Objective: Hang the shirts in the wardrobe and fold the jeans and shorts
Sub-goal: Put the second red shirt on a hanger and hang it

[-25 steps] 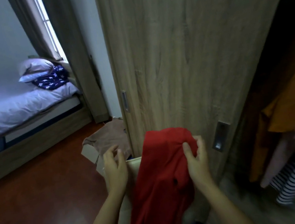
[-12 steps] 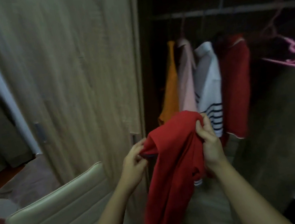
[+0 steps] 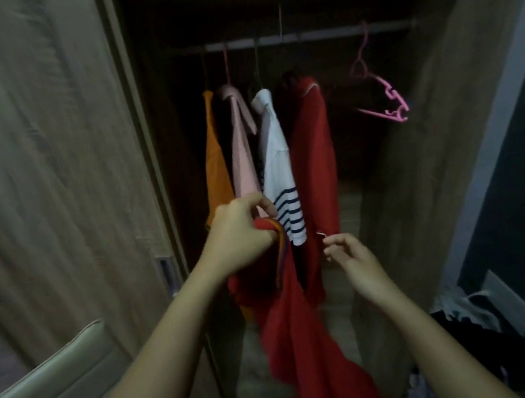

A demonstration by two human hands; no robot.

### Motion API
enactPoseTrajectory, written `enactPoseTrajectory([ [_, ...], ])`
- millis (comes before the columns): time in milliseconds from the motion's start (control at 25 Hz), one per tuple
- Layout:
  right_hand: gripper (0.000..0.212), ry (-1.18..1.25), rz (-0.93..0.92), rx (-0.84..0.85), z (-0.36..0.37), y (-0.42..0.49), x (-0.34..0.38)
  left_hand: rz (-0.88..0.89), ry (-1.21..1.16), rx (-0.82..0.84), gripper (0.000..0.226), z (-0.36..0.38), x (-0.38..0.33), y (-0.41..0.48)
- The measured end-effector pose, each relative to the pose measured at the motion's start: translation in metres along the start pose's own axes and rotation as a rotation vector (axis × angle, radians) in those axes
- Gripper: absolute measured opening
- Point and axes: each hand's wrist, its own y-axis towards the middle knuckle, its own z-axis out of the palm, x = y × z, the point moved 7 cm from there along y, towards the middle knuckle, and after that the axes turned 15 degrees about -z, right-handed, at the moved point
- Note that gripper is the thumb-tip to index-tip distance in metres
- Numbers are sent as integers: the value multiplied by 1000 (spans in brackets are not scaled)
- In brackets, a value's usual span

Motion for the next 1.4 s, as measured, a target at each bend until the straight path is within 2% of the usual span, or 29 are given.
enactPoseTrajectory([
  [80,21,92,-74,0,-2,-18,16,-50,-2,13,17,21,-14,-4],
  [200,9,137,-116,108,4,-45,22,-146,-43,50,14,39,-24,-3],
  [240,12,130,-115,133,4,-49,20,-188,-75,69,14,42,-25,-2],
  [320,26,111,-103,179,3,-54,12,-270,-186,105,18,45,-26,-1],
  [440,64,-195,-182,199,3,-58,3,-327,-412,176,26,45,-31,1],
  [520,72,-370,-269,26,-6,-62,11,-346,-494,170,27,38,-34,3],
  [600,61,-577,-452,-235,-17,-73,28,-341,-530,156,25,29,-39,2],
  [640,53,-689,-545,-263,-14,-77,34,-324,-558,153,25,25,-41,1],
  [680,46,-761,-588,-191,-6,-79,34,-304,-591,151,24,21,-44,0],
  [760,43,-735,-455,30,5,-70,12,-276,-643,145,24,13,-48,0],
  [840,40,-673,-352,108,0,-57,-11,-272,-678,122,23,4,-46,3],
  [920,34,-553,-350,119,-16,-42,-14,-237,-628,52,23,-6,-33,7],
  [1000,33,-475,-422,99,-34,-29,0,-173,-447,-5,20,-12,-10,12],
  [1080,28,-582,-527,54,-51,-20,23,-153,-235,64,12,-5,11,11],
  [1160,26,-756,-571,50,-64,-13,35,-148,-86,94,23,-1,23,10],
  [1240,32,-900,-501,162,-66,-10,35,-101,-68,52,24,-4,21,13],
  [1320,45,-1001,-426,331,-58,-12,29,-36,-46,44,13,-5,10,13],
  [1400,41,-954,-374,358,-51,-16,24,-26,-68,67,9,2,4,11],
])
